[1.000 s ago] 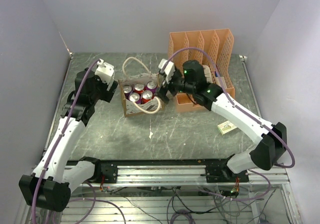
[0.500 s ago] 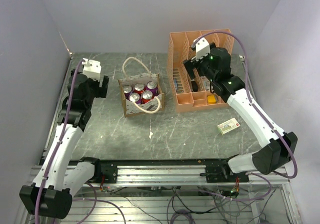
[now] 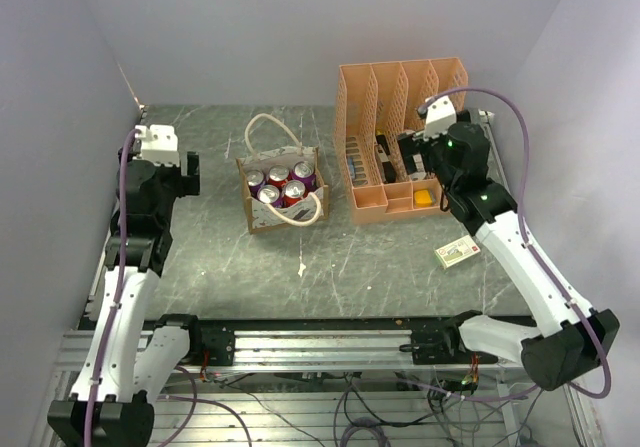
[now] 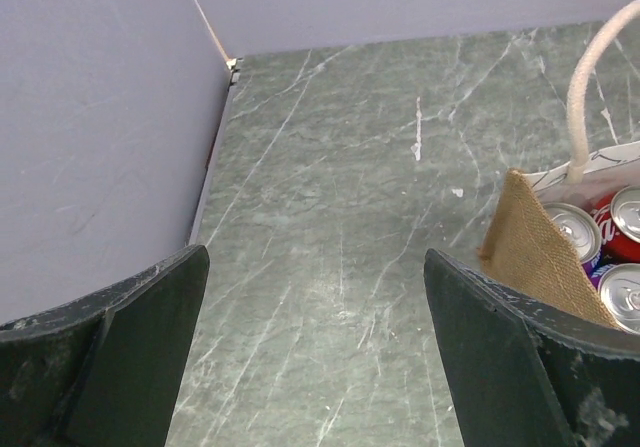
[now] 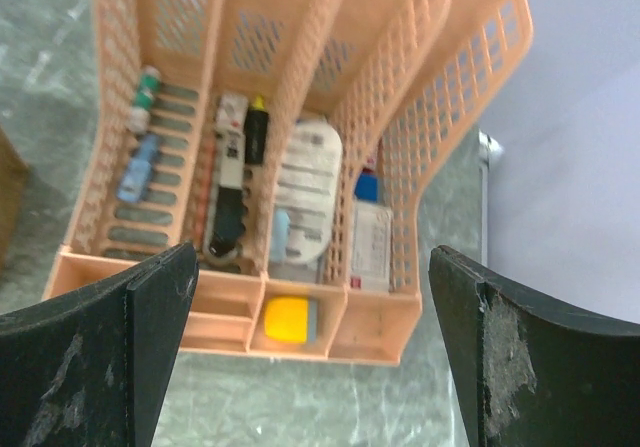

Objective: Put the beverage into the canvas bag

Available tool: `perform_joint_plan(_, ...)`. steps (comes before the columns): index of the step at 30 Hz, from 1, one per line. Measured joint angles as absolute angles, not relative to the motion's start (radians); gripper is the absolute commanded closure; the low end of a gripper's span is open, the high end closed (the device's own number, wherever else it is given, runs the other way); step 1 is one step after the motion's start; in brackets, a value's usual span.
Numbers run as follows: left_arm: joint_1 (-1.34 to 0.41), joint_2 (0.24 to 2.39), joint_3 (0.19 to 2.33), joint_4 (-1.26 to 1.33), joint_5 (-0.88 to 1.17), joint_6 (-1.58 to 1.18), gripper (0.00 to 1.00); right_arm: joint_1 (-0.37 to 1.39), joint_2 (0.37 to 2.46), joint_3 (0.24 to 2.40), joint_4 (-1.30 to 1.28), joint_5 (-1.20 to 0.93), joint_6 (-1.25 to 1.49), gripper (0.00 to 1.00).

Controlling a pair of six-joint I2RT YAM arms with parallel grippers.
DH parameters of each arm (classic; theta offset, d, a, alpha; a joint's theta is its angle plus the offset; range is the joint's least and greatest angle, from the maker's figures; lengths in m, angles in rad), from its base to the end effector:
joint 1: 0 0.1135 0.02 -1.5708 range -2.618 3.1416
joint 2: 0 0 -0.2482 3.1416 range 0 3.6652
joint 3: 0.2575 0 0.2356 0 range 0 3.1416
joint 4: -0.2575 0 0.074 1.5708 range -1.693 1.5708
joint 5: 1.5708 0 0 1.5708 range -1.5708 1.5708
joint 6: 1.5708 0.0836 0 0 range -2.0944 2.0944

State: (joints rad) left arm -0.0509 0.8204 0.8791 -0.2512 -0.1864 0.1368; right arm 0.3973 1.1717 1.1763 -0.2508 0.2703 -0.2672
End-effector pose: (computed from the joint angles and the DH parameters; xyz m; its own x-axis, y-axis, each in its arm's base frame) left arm 0.2284 0.0039 0.3384 -0.2072 0.1448 -0.9675 -0.1044 0.9801 0.1690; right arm 0.2862 0.0959 0.3656 -0.1814 -0.3520 -0.9182 -0.1887 0.9288 -0.3188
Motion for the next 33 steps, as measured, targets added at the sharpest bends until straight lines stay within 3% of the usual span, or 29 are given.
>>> perform_joint_plan(11,-0.027,0.682,0.784,-0.223,-0.130,0.118,0.01,0.218,1.023,1.025,-0.255,0.192,-0.177,0.00)
perform_joint_plan(20,-0.027,0.622,0.792,-0.228,-0.093,0.115,0.01,0.170,0.780,0.861,-0.230,0.059,-0.205,0.00)
perform_joint_plan(33,-0.016,0.581,0.810,-0.279,-0.028,0.113,0.01,0.105,0.729,0.846,-0.213,-0.030,-0.205,0.00)
